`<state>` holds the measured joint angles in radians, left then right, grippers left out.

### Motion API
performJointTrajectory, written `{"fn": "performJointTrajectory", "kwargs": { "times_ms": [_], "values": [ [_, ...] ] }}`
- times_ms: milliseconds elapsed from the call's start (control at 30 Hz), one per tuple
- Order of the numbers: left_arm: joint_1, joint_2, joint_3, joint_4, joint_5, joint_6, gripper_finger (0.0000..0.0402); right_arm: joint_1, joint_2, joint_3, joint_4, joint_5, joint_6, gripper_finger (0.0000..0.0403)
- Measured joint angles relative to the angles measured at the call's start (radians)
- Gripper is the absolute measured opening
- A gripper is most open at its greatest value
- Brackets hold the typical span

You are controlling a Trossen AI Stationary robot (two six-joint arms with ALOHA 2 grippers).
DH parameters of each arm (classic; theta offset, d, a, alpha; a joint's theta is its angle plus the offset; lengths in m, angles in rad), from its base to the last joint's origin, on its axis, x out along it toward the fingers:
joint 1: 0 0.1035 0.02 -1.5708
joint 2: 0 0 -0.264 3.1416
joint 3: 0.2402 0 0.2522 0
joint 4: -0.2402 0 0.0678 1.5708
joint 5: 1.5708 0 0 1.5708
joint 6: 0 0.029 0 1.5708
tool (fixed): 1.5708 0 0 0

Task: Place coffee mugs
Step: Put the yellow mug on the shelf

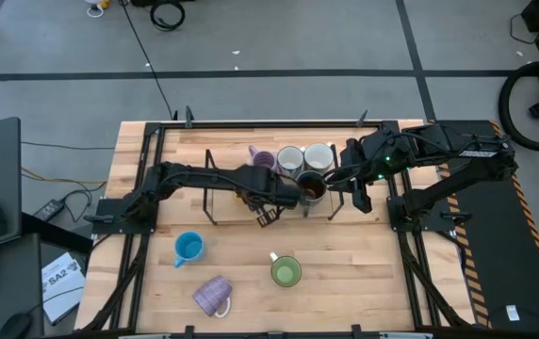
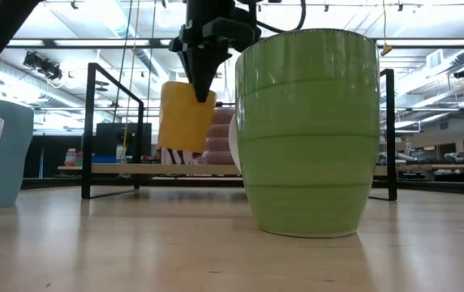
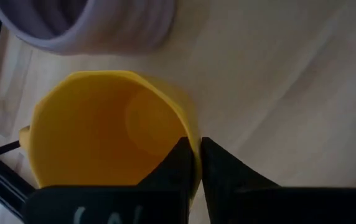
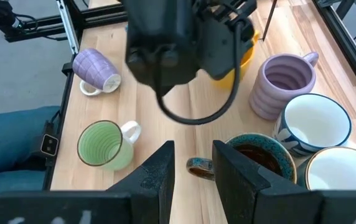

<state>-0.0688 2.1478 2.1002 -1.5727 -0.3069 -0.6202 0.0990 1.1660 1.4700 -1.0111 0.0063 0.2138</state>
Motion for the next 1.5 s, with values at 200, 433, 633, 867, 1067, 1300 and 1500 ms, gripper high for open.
{"fn": "performJointTrajectory", "kwargs": {
  "times_ms": [200, 433, 633, 867, 1067, 1300, 1500],
  "values": [
    [0.016, -0.050, 0.000, 0.002, 0.007, 0.030, 0.0026, 0.000, 0.000, 0.000, -0.006, 0.000, -0.002, 0.0113],
    [0.035, -0.172, -0.077, 0.004, 0.011, 0.029, 0.0026, 0.000, 0.000, 0.000, -0.025, 0.000, -0.007, 0.0113],
    [0.095, -0.336, -0.310, 0.058, 0.011, -0.016, 0.0027, 0.000, 0.000, 0.000, -0.018, 0.001, -0.008, 0.0113],
    [0.164, -0.411, -0.459, 0.313, 0.070, 0.003, 0.0027, 0.000, 0.000, 0.000, -0.014, 0.002, -0.008, 0.0113],
    [0.211, -0.414, -0.527, 0.405, 0.067, 0.027, 0.0027, 0.000, 0.000, 0.000, -0.014, 0.002, -0.008, 0.0113],
    [0.243, -0.413, -0.604, 0.492, 0.069, 0.029, 0.0027, 0.000, 0.000, 0.000, -0.014, 0.004, -0.008, 0.0113],
    [0.248, -0.404, -0.606, 0.525, 0.061, 0.029, 0.0027, 0.000, 0.000, 0.000, -0.013, 0.004, -0.008, 0.0113]
  ]
}}
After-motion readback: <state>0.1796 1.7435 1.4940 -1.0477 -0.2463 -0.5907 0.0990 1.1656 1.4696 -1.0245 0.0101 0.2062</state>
